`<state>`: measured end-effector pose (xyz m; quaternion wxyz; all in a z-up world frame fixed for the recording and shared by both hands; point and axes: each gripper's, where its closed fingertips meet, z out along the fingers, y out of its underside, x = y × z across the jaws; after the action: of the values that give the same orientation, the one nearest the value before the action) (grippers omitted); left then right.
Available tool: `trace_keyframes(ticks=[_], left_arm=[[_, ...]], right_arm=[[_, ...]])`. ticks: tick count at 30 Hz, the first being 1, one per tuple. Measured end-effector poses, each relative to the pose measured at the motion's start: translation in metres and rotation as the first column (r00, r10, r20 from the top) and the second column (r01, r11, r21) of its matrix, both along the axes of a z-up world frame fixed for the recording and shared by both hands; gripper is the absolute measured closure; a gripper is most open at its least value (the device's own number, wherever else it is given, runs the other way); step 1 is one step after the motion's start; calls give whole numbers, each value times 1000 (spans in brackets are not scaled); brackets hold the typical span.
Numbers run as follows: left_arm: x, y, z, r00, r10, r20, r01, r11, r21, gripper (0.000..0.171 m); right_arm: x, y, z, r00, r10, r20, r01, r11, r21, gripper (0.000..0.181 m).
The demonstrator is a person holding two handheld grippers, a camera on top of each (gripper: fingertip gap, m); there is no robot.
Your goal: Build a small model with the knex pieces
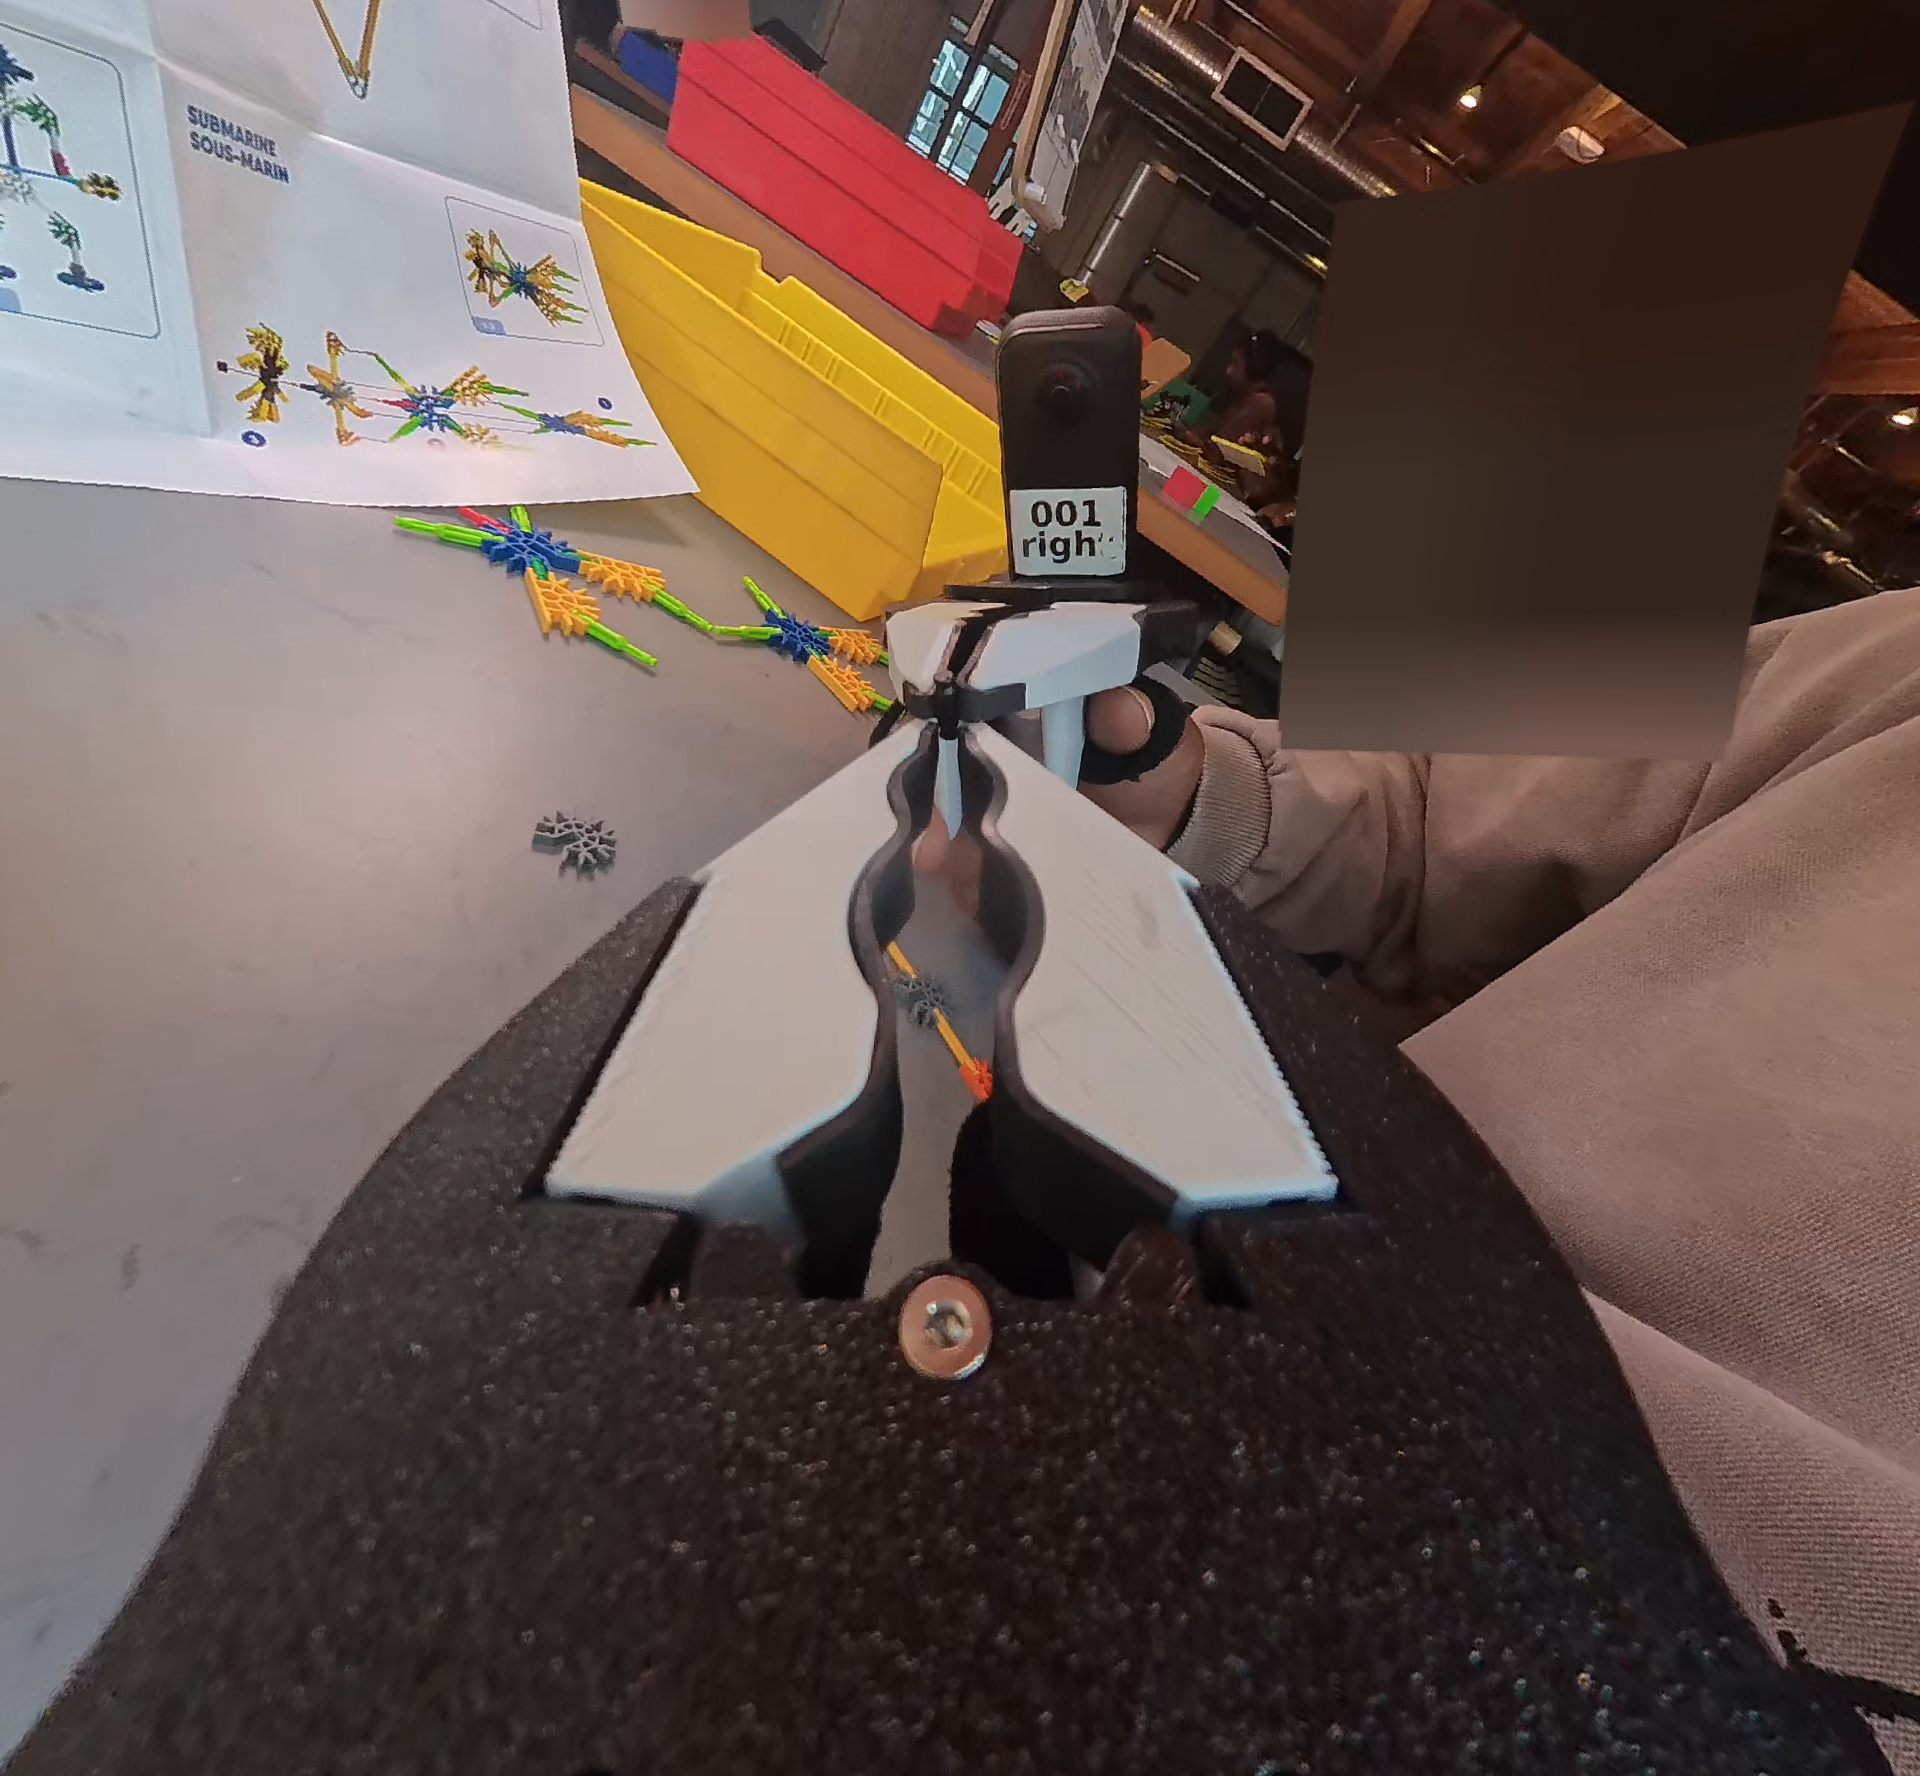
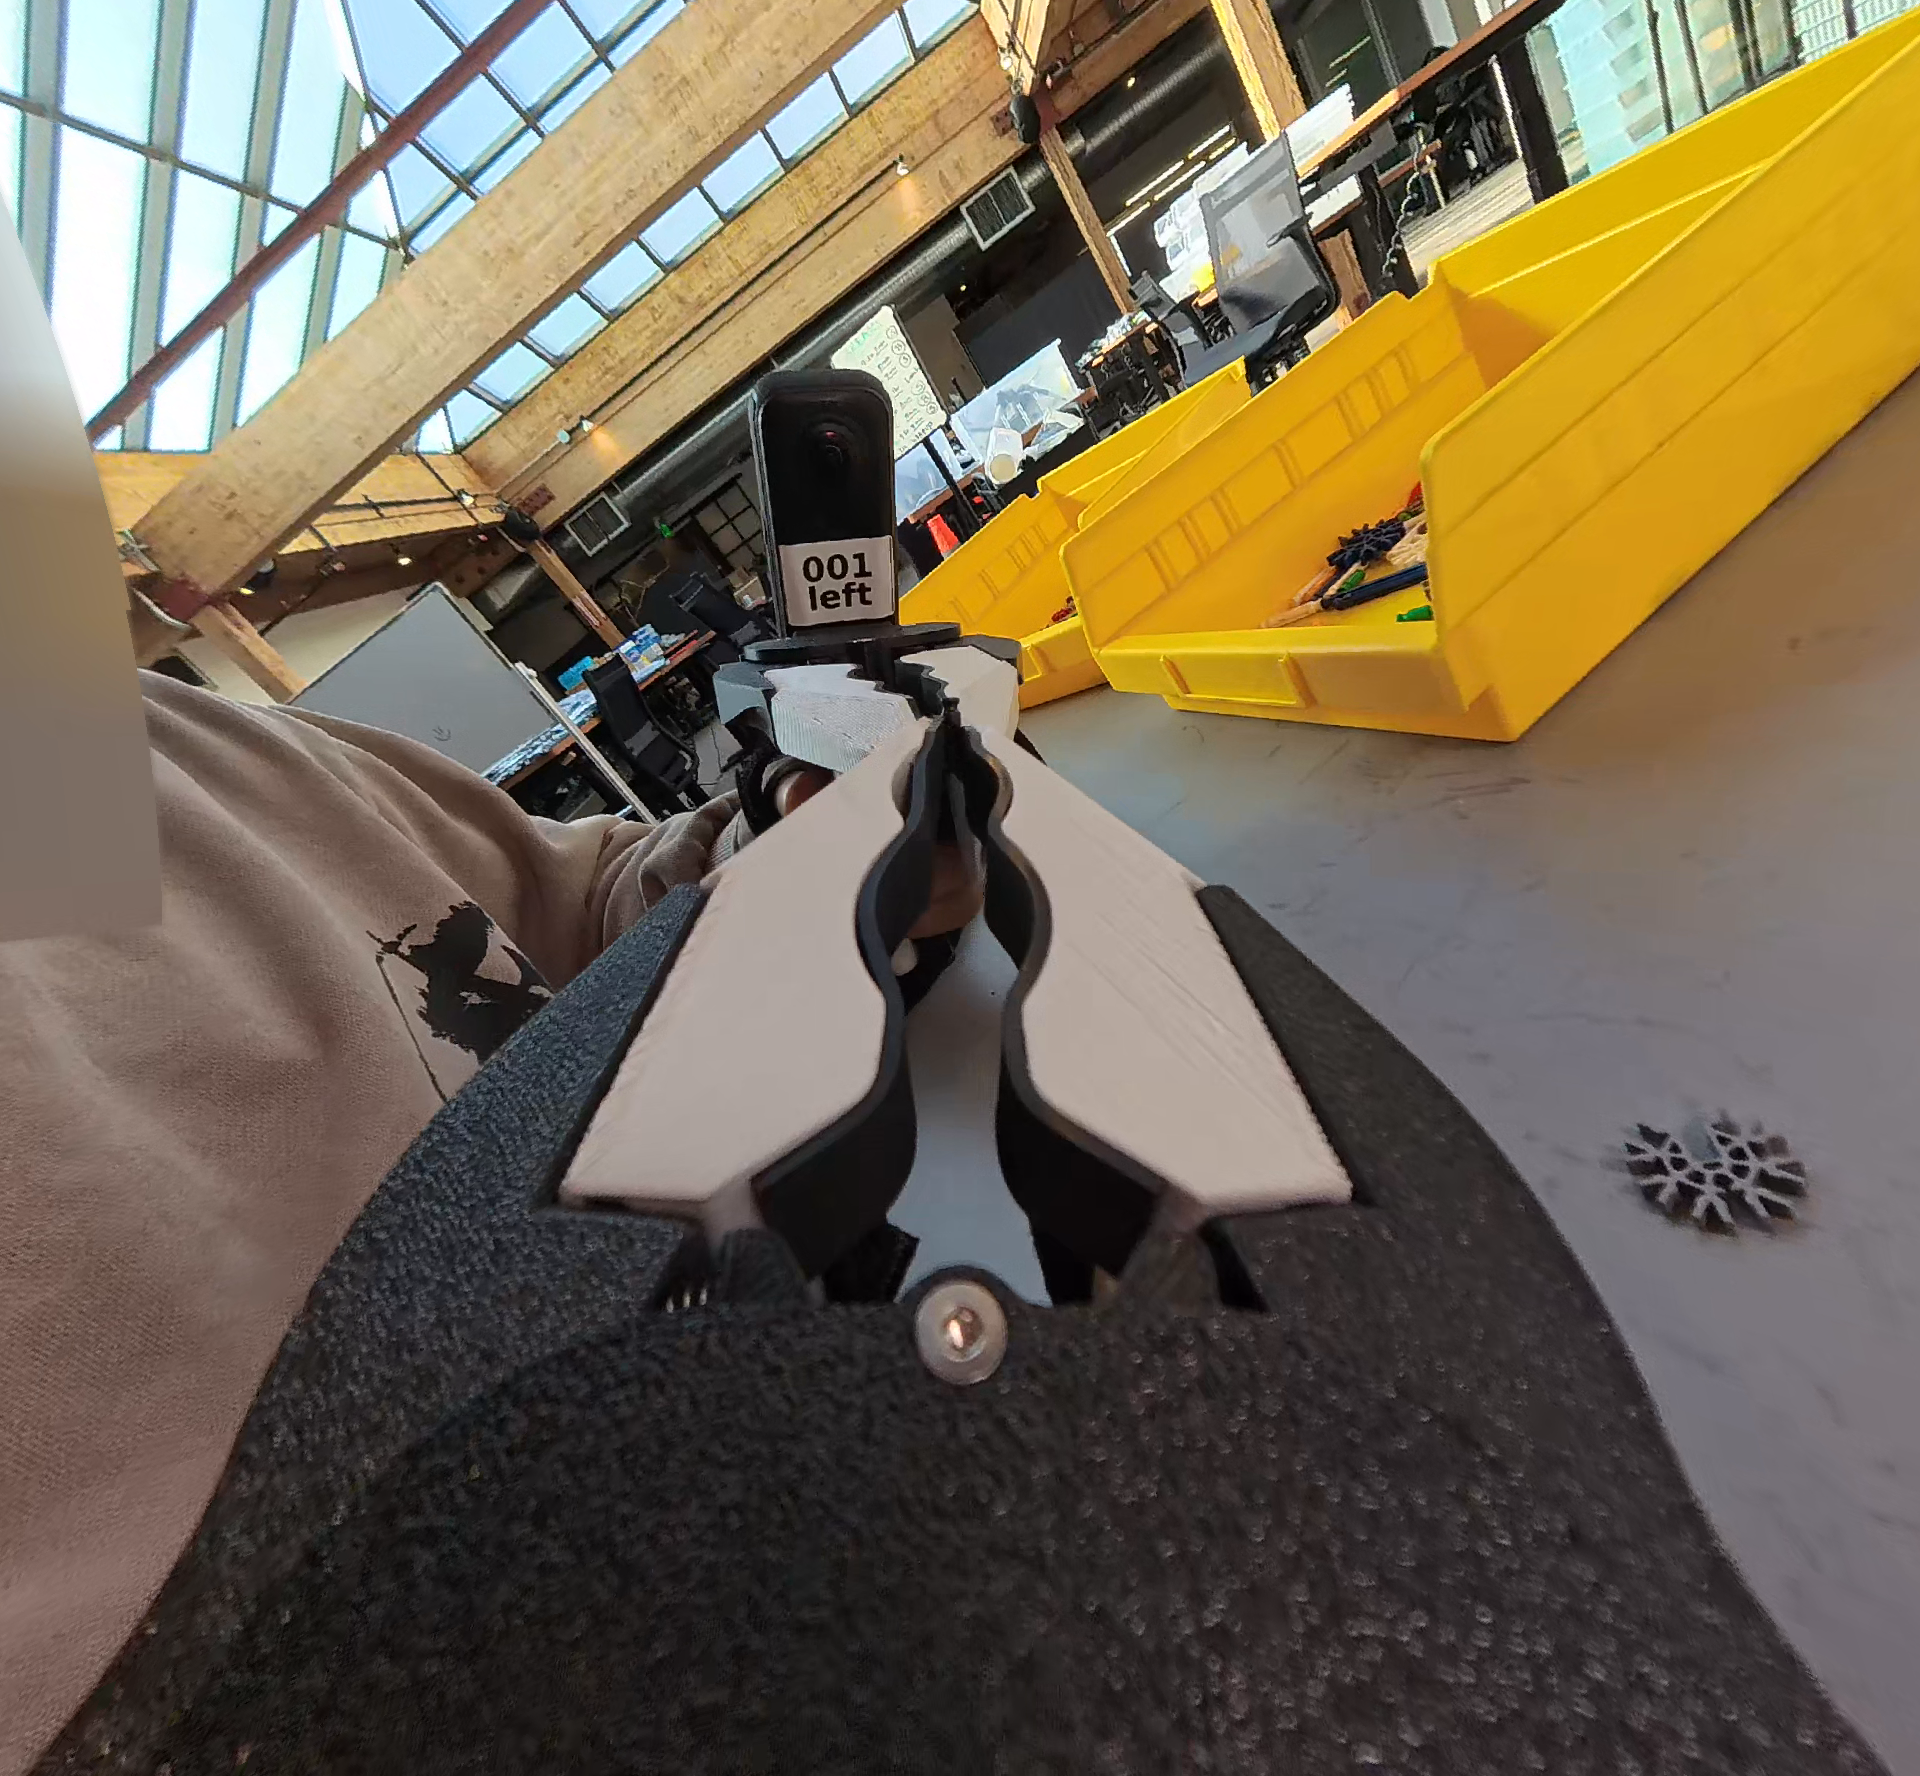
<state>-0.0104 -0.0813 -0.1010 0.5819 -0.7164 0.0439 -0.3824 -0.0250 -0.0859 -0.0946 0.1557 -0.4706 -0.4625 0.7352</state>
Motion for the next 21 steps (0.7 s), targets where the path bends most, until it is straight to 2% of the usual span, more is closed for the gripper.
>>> trace_keyframes(ticks=[5, 13, 21], left_arm=[[-1, 0, -7, 999, -20, -34, 19, 999, -28, 169], [5, -5, -23, 968, -68, -242, 56, 997, -57, 169], [16, -9, -43, 930, -143, -338, 104, 986, -130, 169]], right_arm=[[-1, 0, -6, 1000, -2, 8, 1, 995, 95, 181], [10, -3, -19, 995, 79, 61, -94, 943, 318, 181], [20, -2, -33, 972, 151, 181, -213, 891, 400, 171]])
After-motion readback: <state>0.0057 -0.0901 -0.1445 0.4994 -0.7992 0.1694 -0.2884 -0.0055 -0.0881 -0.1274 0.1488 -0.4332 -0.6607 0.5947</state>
